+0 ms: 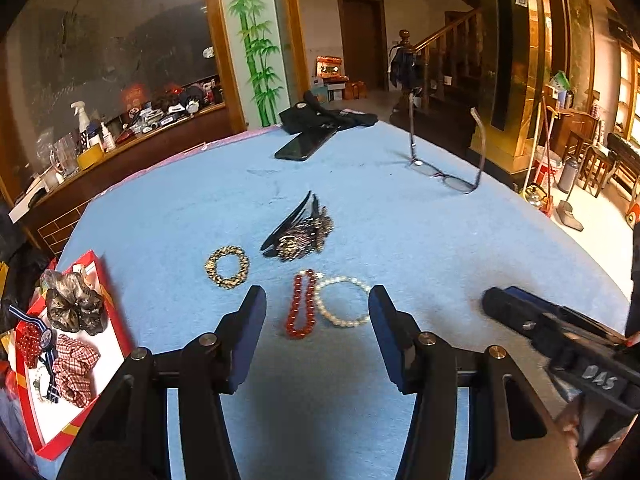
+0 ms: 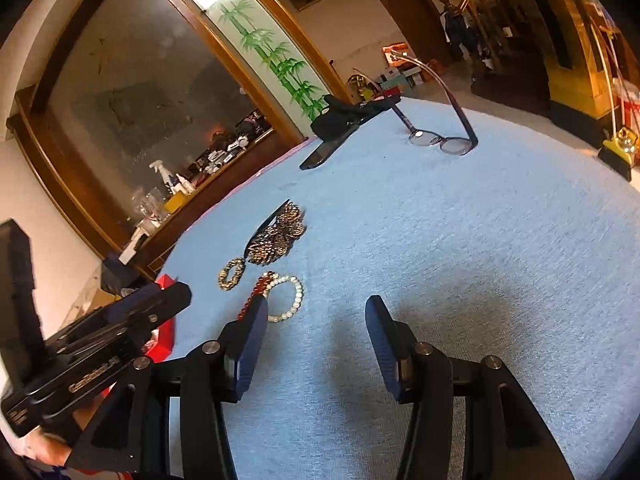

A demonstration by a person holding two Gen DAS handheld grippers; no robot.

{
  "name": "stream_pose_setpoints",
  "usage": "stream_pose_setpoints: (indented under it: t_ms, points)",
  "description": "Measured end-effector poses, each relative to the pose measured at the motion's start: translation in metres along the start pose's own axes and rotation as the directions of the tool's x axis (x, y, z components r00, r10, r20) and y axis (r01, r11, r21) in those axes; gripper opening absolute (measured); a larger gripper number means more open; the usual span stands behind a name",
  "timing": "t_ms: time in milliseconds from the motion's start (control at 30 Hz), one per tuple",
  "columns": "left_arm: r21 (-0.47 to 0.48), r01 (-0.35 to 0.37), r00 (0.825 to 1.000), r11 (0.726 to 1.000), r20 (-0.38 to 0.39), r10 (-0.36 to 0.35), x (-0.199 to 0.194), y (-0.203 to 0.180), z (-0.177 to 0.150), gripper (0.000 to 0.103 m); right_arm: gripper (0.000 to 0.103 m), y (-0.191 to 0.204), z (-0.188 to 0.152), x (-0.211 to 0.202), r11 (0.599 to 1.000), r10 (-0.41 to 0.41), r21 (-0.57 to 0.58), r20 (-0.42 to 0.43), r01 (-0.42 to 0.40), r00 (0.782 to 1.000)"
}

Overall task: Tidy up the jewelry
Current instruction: 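Move both open grippers back to the jewelry on the tablecloth, then grasp the leopard-print bracelet with the left gripper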

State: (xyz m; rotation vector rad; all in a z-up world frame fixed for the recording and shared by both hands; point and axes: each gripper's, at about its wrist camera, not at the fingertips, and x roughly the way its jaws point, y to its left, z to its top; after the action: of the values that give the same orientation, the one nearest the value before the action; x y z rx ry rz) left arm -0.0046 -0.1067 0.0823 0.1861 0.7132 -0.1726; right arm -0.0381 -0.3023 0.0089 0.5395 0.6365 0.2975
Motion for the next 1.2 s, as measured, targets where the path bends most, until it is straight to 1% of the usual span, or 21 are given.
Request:
stream_pose_setpoints:
  t_ms: [167,300,400,567,700,800,933,967,1033,1067,1100,1133,1167,1200]
  points:
    - [-0.001,-0.014,1.0,1.0,-0.026,0.014,0.01,0.009,-0.001,0.053,0.055,-0.002,0.001,0.0,1.0,0.027,0.016,0.0,-0.027,1.0]
    - [0.02,-0.013,0.999,1.0,-0.042,0.013,0.014,0.015,-0.003,0.053,0.055,-0.002,0.002,-0.001,0.999,0.035,0.019,0.007,-0.036,0.999]
    - [0.029,-0.009,0.998,1.0,-0.069,0.011,0.02,0.022,-0.006,0.054,0.055,-0.004,0.002,-0.001,0.999,0.042,0.027,0.01,-0.043,0.999]
    - [0.03,0.017,0.993,0.999,-0.12,-0.013,0.033,0.049,-0.008,0.054,0.055,-0.007,0.003,-0.002,0.997,0.059,0.042,0.01,-0.059,0.998]
    - [0.044,0.083,0.985,0.996,-0.155,-0.075,0.051,0.062,-0.003,0.054,0.056,-0.01,0.003,-0.001,0.996,0.069,0.059,0.008,-0.07,0.998]
    - [0.044,0.051,0.982,0.998,-0.186,-0.042,0.074,0.067,0.003,0.053,0.056,-0.012,0.003,0.0,0.995,0.068,0.069,0.002,-0.068,0.998]
    - [0.03,0.026,0.977,0.999,-0.213,-0.019,0.103,0.067,0.018,0.051,0.056,-0.012,0.004,0.001,0.995,0.068,0.072,0.0,-0.068,0.998]
    - [0.035,0.021,0.976,0.999,-0.216,-0.013,0.109,0.066,0.021,0.049,0.056,-0.013,0.004,0.001,0.995,0.071,0.071,-0.002,-0.071,0.997]
    - [0.055,-0.013,0.973,0.998,-0.23,0.025,0.124,0.065,0.028,0.038,0.056,-0.013,0.004,0.001,0.995,0.065,0.07,-0.004,-0.065,0.998]
    - [0.054,-0.009,0.97,0.998,-0.24,0.022,0.131,0.065,0.029,0.033,0.056,-0.013,0.003,0.0,0.995,0.066,0.069,-0.003,-0.066,0.998]
    - [0.048,-0.006,0.967,0.999,-0.255,0.018,0.139,0.066,0.031,0.017,0.056,-0.013,0.003,-0.001,0.995,0.068,0.069,-0.003,-0.067,0.998]
    - [0.043,-0.001,0.96,0.999,-0.28,0.013,0.149,0.067,0.032,0.007,0.056,-0.013,0.003,-0.001,0.995,0.066,0.069,-0.002,-0.066,0.998]
    - [0.046,0.002,0.958,0.999,-0.287,0.012,0.153,0.067,0.032,0.007,0.056,-0.013,0.003,-0.001,0.996,0.063,0.07,-0.001,-0.063,0.998]
    - [0.052,0.002,0.961,0.999,-0.276,0.013,0.155,0.066,0.032,0.007,0.056,-0.013,0.003,-0.001,0.996,0.063,0.07,0.0,-0.063,0.998]
